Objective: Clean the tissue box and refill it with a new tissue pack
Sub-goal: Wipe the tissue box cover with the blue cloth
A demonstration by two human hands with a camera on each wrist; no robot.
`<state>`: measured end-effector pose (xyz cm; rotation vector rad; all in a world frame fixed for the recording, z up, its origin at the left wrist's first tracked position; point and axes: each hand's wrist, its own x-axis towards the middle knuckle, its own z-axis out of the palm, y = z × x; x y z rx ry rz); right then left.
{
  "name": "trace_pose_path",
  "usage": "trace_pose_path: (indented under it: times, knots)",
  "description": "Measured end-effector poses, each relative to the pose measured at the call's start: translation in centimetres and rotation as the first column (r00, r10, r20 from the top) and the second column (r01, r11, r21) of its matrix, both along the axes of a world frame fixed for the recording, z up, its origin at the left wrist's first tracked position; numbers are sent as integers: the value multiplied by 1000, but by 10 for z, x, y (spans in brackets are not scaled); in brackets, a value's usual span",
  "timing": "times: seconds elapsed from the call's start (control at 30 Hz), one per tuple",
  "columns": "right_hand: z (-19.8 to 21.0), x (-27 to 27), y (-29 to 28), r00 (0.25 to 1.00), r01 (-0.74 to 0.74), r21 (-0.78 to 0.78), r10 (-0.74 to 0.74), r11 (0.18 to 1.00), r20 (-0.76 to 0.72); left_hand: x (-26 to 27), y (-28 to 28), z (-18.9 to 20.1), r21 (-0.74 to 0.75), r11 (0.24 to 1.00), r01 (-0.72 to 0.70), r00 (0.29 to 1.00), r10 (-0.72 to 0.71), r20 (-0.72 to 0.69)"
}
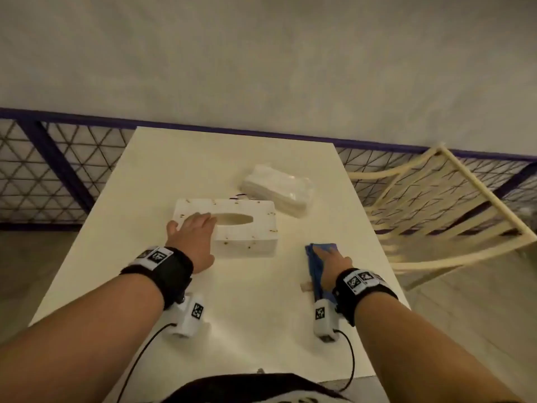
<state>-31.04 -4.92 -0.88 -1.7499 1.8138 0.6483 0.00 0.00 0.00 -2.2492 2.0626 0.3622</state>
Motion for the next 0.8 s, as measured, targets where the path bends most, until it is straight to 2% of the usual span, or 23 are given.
trace_pose_path:
  times: [0.1, 0.27, 0.37, 0.43, 0.5, 0.57, 0.63, 0.7, 0.8]
  knots:
    - [-13, -7, 16, 999, -34, -33, 34, 999, -10, 4, -7, 1, 33, 999, 12, 993, -16, 117]
    - [-19, -20, 42, 991, 102, -258, -75, 961, 112, 0, 0, -3, -3, 997, 78, 987, -77, 143]
    - [0, -21, 33, 949, 244, -234, -183, 941, 255, -1, 7, -4, -35, 993, 112, 986, -107, 126]
    - [28, -8, 21, 928, 243, -335, -118, 910, 352, 3, 11, -2, -38, 991, 124, 985, -119, 126]
    - [55, 19, 10, 918, 156, -463, 45, 873, 394, 7, 12, 0, -40, 993, 113, 987, -107, 123]
    - [72, 60, 6, 919, -17, -606, 252, 795, 304, 8, 13, 2, -30, 996, 83, 991, -80, 109]
    - [76, 105, 6, 861, -141, -687, 430, 713, 270, 6, 13, 1, -39, 998, 46, 997, -44, 61]
    - [62, 147, 10, 778, -316, -662, 585, 680, 230, 6, 13, -1, -66, 998, -19, 1000, 18, -21]
    - [27, 186, 24, 692, -587, -460, 708, 665, 141, 11, 12, -2, -104, 992, -65, 996, 58, -72]
